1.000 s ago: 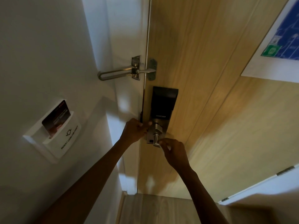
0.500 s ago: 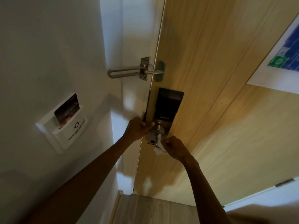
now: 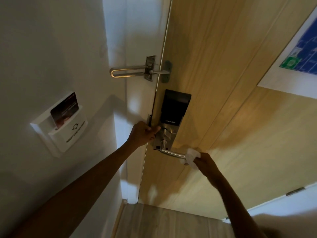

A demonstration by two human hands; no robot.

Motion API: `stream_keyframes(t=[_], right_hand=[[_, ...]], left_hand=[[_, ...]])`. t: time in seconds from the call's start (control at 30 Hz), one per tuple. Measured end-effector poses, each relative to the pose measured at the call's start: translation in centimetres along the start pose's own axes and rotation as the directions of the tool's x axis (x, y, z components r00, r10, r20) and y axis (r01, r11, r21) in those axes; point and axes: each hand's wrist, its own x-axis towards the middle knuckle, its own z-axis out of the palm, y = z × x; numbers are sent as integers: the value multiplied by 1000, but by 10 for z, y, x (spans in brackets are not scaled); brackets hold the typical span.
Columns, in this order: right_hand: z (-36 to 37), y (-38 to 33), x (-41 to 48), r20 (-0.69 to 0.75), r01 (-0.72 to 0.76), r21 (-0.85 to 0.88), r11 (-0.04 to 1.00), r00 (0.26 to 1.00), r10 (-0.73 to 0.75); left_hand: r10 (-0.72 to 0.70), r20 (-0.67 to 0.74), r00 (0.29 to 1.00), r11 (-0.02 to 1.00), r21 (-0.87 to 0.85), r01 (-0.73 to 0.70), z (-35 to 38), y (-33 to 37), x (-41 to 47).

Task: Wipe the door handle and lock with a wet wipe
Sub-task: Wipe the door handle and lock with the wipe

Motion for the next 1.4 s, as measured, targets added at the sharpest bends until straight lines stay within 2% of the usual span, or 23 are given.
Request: stream_keyframes(t=[0.07, 0.13, 0.2, 0.27, 0.37, 0.5, 0.57, 0.67, 0.77, 0.83, 1.0, 1.1, 1.17, 1.3, 1.4], right_hand=[[21, 16, -12, -115, -46, 370, 928, 989, 94], [42, 24, -23, -132, -30, 685, 727, 977, 165], [59, 25, -25, -129, -22, 826, 563, 965, 227], [71, 22, -27, -150, 6, 856, 516, 960, 237], [84, 17, -34, -234, 70, 820, 569, 947, 220], [102, 4, -29, -303, 33, 677, 735, 923, 237], [111, -8, -24, -297, 28, 621, 784, 933, 203], [112, -21, -20, -230, 34, 623, 781, 963, 142], [98, -10, -22, -241, 58, 664, 746, 960, 140], [85, -3, -26, -262, 76, 639, 766, 957, 124], [67, 6, -30, -407, 106, 516, 850, 903, 135], [61, 0, -27, -457, 114, 289, 951, 889, 32], [55, -2, -26, -466, 123, 170, 978, 884, -30], [45, -4, -25, -503, 79, 134, 988, 864, -1], [42, -9, -22, -541, 98, 118, 988, 841, -19]], left_hand=[[-5, 6, 1000, 1000, 12, 5, 1, 1, -1], [3, 4, 1000, 999, 32, -3, 1, 2, -2], [8, -3, 1000, 999, 32, -8, 1, 3, -3], [-1, -4, 1000, 999, 33, 1, 0, 3, -3], [-20, 0, 1000, 997, 75, 19, 0, 0, -1], [-42, 5, 999, 998, 46, 42, -1, -5, 2], [-50, 19, 999, 999, 5, 50, -2, -7, 5], [-69, 29, 997, 995, -64, 71, -3, -11, 8], [-62, 18, 998, 998, -28, 62, -2, -15, 10], [-63, 5, 998, 998, -29, 63, -1, -15, 9], [-35, 8, 999, 999, -17, 35, 0, -16, 9], [-23, -12, 1000, 1000, -6, 23, 2, -17, 6], [-18, -10, 1000, 1000, -4, 18, 3, -18, 4], [-8, -13, 1000, 1000, -16, 8, 3, -20, 2], [-12, -11, 1000, 1000, -6, 12, 3, -19, 1]])
